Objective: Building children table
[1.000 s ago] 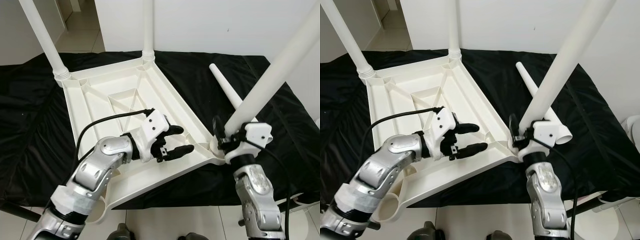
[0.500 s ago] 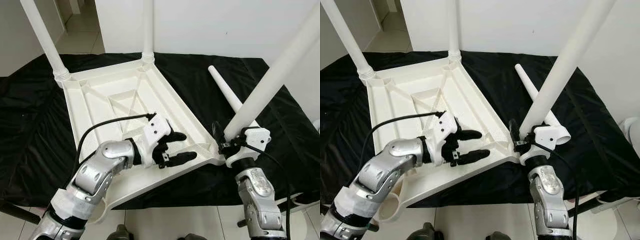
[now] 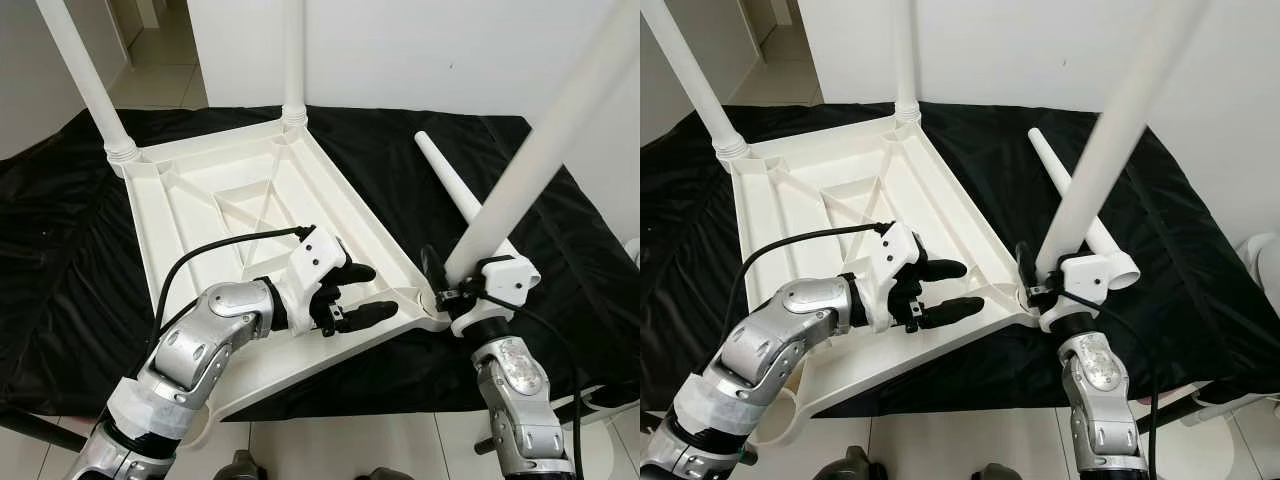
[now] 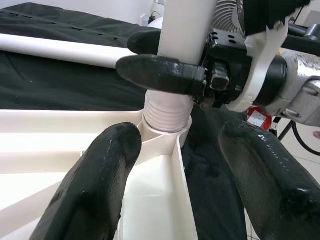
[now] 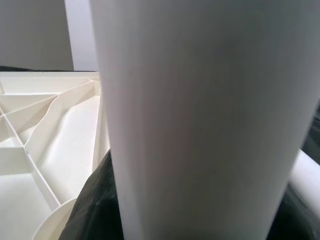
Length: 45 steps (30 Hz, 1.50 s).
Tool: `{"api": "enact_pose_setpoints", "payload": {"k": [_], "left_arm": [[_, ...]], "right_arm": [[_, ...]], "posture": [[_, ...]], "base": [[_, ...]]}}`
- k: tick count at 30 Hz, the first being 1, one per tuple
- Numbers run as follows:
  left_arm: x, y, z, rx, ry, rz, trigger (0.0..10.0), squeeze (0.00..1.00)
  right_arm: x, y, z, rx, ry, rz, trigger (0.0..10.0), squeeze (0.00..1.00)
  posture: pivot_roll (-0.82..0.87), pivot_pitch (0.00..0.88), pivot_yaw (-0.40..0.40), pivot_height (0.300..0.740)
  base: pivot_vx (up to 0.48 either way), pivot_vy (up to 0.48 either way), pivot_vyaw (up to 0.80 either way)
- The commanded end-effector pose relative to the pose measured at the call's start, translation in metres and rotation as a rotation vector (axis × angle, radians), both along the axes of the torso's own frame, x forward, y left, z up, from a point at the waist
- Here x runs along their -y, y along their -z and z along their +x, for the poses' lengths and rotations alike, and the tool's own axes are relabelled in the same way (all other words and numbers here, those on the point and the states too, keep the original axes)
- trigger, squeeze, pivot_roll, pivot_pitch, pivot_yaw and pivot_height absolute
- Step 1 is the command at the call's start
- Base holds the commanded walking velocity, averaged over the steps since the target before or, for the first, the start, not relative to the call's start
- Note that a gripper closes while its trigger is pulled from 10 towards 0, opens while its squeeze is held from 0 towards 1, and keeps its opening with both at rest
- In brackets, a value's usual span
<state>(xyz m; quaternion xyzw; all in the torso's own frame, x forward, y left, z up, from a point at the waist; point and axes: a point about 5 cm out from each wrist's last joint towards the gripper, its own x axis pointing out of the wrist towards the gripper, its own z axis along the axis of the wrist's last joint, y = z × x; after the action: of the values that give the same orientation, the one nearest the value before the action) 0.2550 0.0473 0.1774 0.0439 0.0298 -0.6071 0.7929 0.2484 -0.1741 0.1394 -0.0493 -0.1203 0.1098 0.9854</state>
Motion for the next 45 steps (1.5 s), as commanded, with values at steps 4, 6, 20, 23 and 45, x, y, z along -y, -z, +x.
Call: {"api": "enact_pose_setpoints", "payload": {"k": [4,6,20,23,45], "left_arm": [[0.000,-0.006,0.002,0.011,-0.009,-0.008,10.0,0.00],[0.000,-0.007,0.002,0.008,-0.009,-0.008,10.0,0.00],[0.001,-0.010,0.003,0.014,-0.014,-0.014,10.0,0.00],[0.001,-0.011,0.003,0.018,-0.017,-0.015,10.0,0.00],[0.000,-0.013,0.002,0.028,-0.032,-0.017,10.0,0.00]], "right_arm": [[-0.004,0.021,-0.006,-0.088,-0.034,-0.051,10.0,0.00],[-0.005,0.024,-0.008,-0.096,-0.050,-0.081,10.0,0.00],[-0.002,0.033,-0.003,-0.167,-0.030,-0.013,10.0,0.00],[-0.005,0.031,0.001,-0.182,-0.037,0.033,10.0,0.00],[-0.005,0.043,0.000,-0.312,0.046,0.226,10.0,0.00]], "posture": [[-0.02,0.031,0.022,0.740],[-0.02,0.032,0.024,0.740],[-0.02,0.035,0.026,0.740],[-0.02,0.034,0.026,0.740],[-0.01,0.031,0.015,0.740]], "base": [[0.000,0.000,0.00],[0.000,0.000,0.00],[0.000,0.000,0.00],[0.000,0.000,0.00],[0.000,0.000,0.00]]}}
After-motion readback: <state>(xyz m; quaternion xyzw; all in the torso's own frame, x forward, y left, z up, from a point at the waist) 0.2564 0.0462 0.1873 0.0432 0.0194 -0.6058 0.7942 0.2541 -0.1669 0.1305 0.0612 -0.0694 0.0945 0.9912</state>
